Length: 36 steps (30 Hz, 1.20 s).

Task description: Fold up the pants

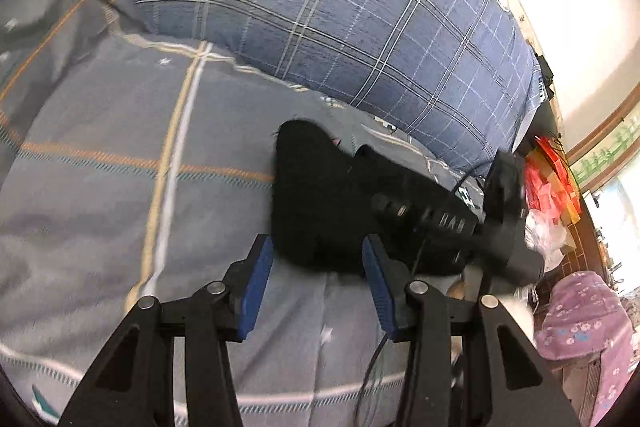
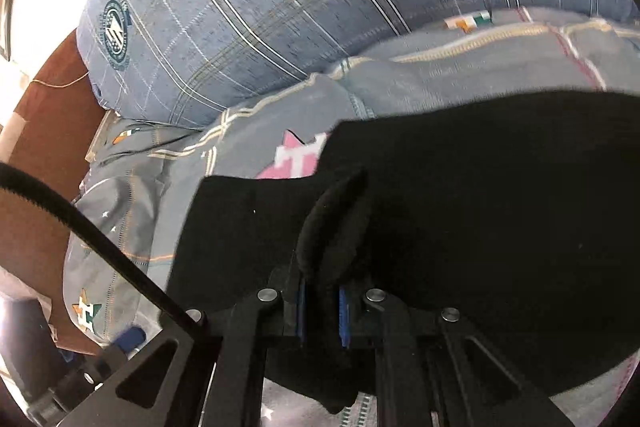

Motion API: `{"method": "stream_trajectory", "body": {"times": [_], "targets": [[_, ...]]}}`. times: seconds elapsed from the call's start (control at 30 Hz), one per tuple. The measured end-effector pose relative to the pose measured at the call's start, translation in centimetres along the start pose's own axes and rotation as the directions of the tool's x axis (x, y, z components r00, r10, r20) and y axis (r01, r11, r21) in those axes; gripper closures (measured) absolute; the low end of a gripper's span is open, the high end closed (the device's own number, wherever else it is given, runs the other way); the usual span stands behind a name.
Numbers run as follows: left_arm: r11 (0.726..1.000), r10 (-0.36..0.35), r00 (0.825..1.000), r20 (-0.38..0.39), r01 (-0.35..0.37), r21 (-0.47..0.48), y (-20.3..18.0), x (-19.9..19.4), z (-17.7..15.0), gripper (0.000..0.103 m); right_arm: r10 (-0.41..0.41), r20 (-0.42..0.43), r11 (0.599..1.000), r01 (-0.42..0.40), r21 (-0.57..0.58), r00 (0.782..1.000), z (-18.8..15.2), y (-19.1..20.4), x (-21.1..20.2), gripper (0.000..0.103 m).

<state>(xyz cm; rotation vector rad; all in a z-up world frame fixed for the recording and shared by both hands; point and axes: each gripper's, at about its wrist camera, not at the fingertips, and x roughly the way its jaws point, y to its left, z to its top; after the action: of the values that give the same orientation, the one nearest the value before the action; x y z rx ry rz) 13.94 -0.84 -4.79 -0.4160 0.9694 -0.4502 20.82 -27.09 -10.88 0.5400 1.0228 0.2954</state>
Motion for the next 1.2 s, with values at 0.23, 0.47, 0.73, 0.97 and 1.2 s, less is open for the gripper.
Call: {"method": "stream_trajectory", "body": {"times": [0.23,0.47,0.73,0.97,1.2], "targets": [[0.996,0.086,0.995,-0.046,-0.086,0.014,-0.1,6.5,3.0,0.058,0.035,0.01,0.999,-0.035,-0.006,0.999,-0.4,-0.6,0.9,0.087],[0.966,0.241,0.969,-0.05,-0.234,0.108,1.4,9.7,1.2,0.04,0.104,0.019,0.995,-0.104,0.004,0.994,-0.5,-1.6,1.2,0.087],[0.974,0.208,0.977,-0.046,-0.203,0.098,0.7,7.4,1.2,0.04,0.163,0.057,0.984,-0.166,0.057,0.985,-0.1,-2.3,-0.6,0.066],[0.954,0.239,0.97,0.044,-0.243,0.175,-2.0,2.4,-0.9,0.04,0.15,0.218,0.983,-0.169,0.071,0.964,-2.9,-5.0,-7.8,0.05],[0.931,0.281,0.956,0.086,-0.293,0.219,-5.9,1.6,-3.8,0.04,0.085,0.3,0.989,-0.118,0.094,0.95,-7.8,-8.8,-10.7,0.05]]}}
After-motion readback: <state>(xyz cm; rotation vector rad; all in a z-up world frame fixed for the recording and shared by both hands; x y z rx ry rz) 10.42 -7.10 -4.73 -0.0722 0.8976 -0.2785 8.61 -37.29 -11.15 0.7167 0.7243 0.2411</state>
